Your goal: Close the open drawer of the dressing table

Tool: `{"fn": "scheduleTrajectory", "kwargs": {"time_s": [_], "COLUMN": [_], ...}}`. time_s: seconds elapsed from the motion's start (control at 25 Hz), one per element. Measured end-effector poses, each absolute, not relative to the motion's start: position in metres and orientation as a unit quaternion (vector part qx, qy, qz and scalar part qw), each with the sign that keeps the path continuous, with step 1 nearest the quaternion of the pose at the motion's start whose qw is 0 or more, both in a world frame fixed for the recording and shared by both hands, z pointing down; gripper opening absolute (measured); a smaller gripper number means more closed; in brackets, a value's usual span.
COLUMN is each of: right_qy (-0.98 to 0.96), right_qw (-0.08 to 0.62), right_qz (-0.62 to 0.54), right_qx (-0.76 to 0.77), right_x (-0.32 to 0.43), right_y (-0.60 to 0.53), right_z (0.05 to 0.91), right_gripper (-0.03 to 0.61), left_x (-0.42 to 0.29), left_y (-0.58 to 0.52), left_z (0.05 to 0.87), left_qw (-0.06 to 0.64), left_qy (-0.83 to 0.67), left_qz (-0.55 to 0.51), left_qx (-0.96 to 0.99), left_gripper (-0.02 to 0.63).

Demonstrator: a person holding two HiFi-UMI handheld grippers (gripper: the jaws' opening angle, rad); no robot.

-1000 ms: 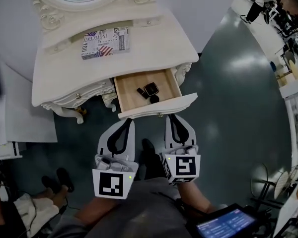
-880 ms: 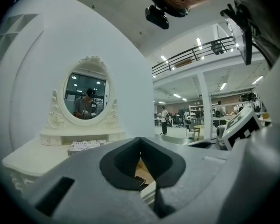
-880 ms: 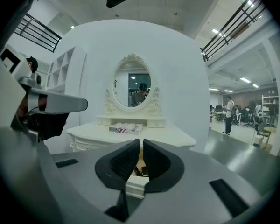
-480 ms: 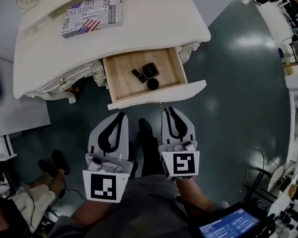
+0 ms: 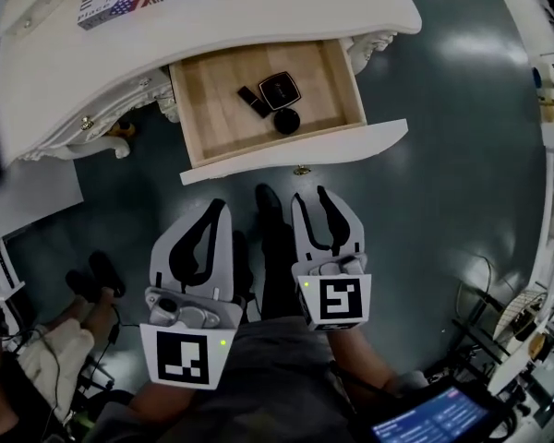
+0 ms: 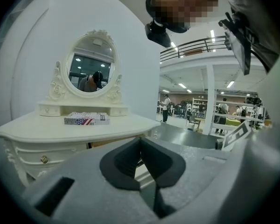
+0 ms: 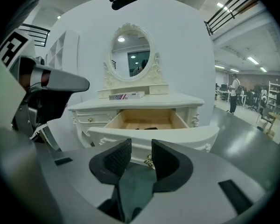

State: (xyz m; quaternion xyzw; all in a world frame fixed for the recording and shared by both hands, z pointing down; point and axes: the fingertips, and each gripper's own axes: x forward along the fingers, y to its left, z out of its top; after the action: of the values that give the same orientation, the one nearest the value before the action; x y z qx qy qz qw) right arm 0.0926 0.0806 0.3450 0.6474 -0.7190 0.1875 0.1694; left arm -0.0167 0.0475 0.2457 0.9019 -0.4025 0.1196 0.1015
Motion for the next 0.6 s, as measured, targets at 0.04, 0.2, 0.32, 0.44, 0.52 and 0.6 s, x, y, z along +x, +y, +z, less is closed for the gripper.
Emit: {"fn": "scheduleTrajectory", "kwargs": {"time_s": [0.04, 0.2, 0.32, 0.44, 0.52, 0.6], "right_qy": [-0.719, -0.717, -0.715, -0.714, -0.717, -0.719], "right_qw": [0.170, 0.178, 0.180, 0.185, 0.192, 0.197], "right_qz": [0.191, 0.200, 0.204, 0.207, 0.208, 0.211], "right_qx": [0.646, 0.643, 0.644, 0.643, 0.637, 0.632], "right_x": [0.092, 0.095, 0.099, 0.101, 0.102, 0.104], "right_y": [0.081, 0.081, 0.078, 0.074, 0.072, 0.066], "right_z": [0.349, 0.362, 0.367, 0.374, 0.380, 0.386], "right_gripper": [0.118, 0.121, 0.123, 0.123, 0.124, 0.126], "left_x": [-0.016, -0.013, -0.009, -0.007, -0.006, -0.005], "left_y": [0.047, 0.044, 0.042, 0.039, 0.035, 0.028], "left_z": [0.250, 0.259, 0.263, 0.267, 0.271, 0.274], "left_qw": [0.105, 0.113, 0.117, 0.121, 0.122, 0.125], "left_qy": [-0.403, -0.403, -0.401, -0.401, -0.402, -0.404], "left_qz": [0.121, 0.121, 0.120, 0.121, 0.122, 0.125], "left_qx": [0.901, 0.900, 0.901, 0.900, 0.899, 0.897], "left_gripper": [0.015, 0.015, 0.015, 0.015, 0.015, 0.015]}}
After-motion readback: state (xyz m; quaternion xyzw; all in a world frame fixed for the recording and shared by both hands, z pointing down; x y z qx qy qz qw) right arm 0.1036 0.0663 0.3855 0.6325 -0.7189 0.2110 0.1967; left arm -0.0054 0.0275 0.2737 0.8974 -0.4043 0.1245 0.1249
